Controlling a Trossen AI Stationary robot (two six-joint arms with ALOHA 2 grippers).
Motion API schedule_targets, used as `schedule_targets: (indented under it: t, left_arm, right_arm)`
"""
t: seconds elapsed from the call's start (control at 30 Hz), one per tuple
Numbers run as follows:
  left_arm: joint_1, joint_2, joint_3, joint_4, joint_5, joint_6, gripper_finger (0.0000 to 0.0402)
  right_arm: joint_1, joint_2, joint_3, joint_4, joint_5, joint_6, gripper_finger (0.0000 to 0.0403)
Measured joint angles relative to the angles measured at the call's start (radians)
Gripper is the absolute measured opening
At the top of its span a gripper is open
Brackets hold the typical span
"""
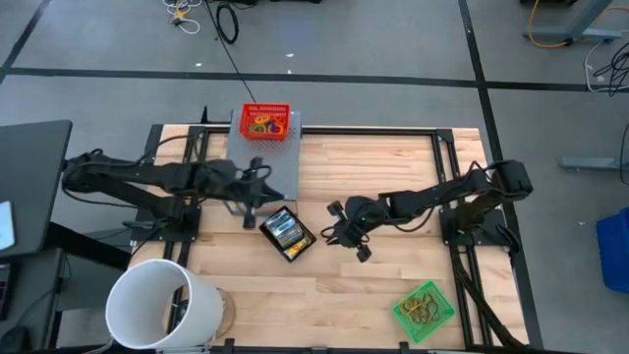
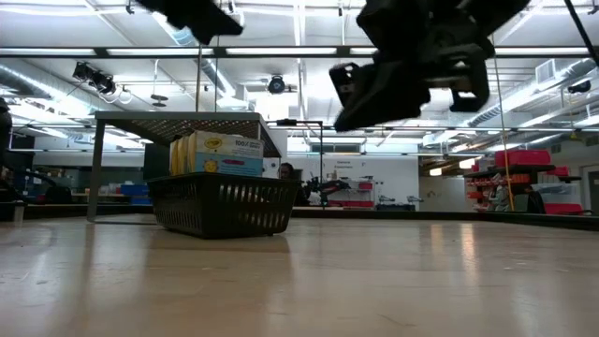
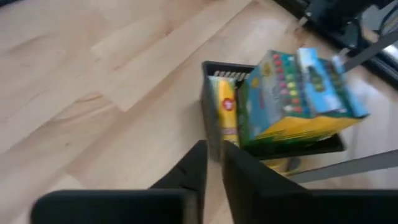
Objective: Pick & Place Office Desk Supplies
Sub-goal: Put the black basket with the crayon boxes on the shelf
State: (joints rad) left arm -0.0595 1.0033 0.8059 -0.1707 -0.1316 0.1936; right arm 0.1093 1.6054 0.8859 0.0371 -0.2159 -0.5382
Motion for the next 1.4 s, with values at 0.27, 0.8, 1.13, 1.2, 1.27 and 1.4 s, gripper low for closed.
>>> schedule_targets:
  t: [0.27,0.8,1.13,1.2,1.27,1.4]
  left_arm:
    - [0.001,-0.134,-0.251,0.195,-0.010,-0.014,0.0037]
    - [0.009,-0.136,-0.284,0.226,-0.051,-0.003,0.0083]
    - [0.007,-0.136,-0.284,0.256,-0.043,-0.009,0.0083]
    - [0.007,-0.136,-0.284,0.257,-0.043,-0.007,0.0083]
    - [0.006,-0.136,-0.284,0.261,-0.040,-0.008,0.0083]
    - [0.007,-0.136,-0.284,0.261,-0.018,-0.013,0.0083]
  right_arm:
    - [0.000,0.019,0.101,-0.081,0.058,-0.052,0.0132]
    - [0.076,0.305,0.321,-0.208,0.168,-0.168,0.0165]
    - [0.080,0.332,0.320,-0.180,0.385,-0.164,0.0155]
    - [0.080,0.332,0.320,-0.203,0.427,-0.151,0.0150]
    - [0.080,0.332,0.320,-0.231,0.460,-0.146,0.0143]
    - [0.080,0.332,0.320,-0.295,0.515,-0.098,0.0125]
